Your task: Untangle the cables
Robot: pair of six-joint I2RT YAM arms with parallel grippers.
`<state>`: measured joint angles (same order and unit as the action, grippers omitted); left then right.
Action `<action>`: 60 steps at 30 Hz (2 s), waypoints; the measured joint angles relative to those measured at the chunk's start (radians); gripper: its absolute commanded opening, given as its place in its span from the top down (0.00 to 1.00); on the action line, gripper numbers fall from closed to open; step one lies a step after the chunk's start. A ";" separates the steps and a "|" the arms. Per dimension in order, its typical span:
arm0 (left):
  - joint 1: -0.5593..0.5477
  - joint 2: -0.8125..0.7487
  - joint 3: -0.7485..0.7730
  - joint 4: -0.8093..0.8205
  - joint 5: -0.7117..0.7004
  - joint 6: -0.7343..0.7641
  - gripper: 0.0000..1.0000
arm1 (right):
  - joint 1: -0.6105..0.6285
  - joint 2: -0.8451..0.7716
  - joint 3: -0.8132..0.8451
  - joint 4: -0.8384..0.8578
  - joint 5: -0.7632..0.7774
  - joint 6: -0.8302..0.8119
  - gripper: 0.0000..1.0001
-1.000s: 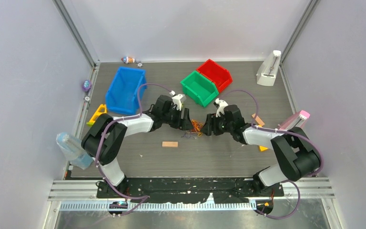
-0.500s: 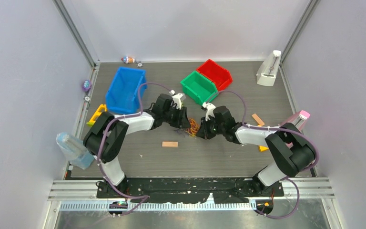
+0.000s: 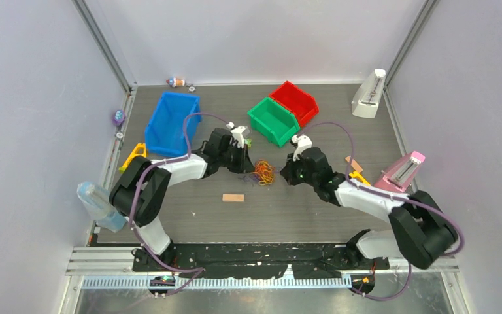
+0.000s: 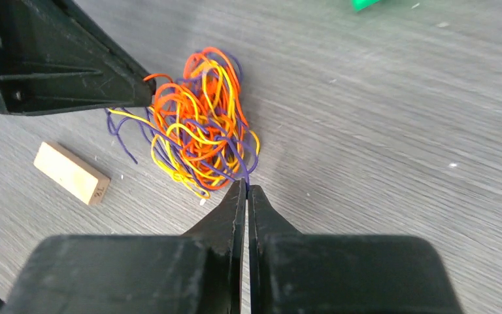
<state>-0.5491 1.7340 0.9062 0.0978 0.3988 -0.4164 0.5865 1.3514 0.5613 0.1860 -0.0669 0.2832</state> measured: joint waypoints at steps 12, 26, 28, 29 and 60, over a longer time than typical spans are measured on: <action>0.111 -0.138 -0.145 0.055 -0.059 -0.040 1.00 | -0.026 -0.350 -0.182 -0.033 0.451 0.097 0.95; 0.033 -0.144 -0.137 0.061 -0.031 0.024 0.15 | -0.027 -0.212 -0.176 0.075 0.150 0.027 0.12; 0.014 -0.142 -0.125 0.049 -0.029 0.035 0.14 | -0.027 -0.206 -0.172 0.080 0.133 0.026 0.12; 0.005 -0.139 -0.113 0.042 -0.032 0.041 0.14 | -0.028 -0.193 -0.164 0.084 0.122 0.026 0.11; 0.083 -0.254 -0.206 0.047 -0.139 -0.009 1.00 | -0.026 -0.216 -0.101 0.008 0.346 0.091 0.95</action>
<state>-0.4660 1.4799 0.7002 0.1452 0.2596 -0.4252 0.5602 1.1355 0.4606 0.1940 0.2794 0.3740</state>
